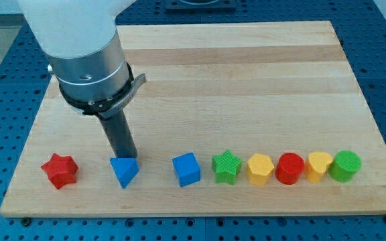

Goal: Put your hand at the bottom left corner

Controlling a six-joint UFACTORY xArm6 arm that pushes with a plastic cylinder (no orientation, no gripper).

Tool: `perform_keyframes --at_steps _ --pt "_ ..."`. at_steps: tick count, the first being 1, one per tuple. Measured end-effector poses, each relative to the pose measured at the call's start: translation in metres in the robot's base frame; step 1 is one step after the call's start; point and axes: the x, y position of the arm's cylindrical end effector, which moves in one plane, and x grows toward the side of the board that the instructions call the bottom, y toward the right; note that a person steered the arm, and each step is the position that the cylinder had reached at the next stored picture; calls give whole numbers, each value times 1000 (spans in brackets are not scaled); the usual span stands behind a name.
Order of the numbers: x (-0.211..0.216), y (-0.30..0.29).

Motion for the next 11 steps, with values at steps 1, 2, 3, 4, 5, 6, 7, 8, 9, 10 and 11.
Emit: perform_keyframes --at_steps 1,2,3,4,5,6,7,8,9,10,11 --pt "0 0" --pt "-7 0" --pt "-25 -14" --pt "-25 -69" --pt "-25 -138" --pt "-21 -180" --pt "18 -181" --pt "72 -177" --pt "82 -155" --pt "82 -92" --pt "82 -25"
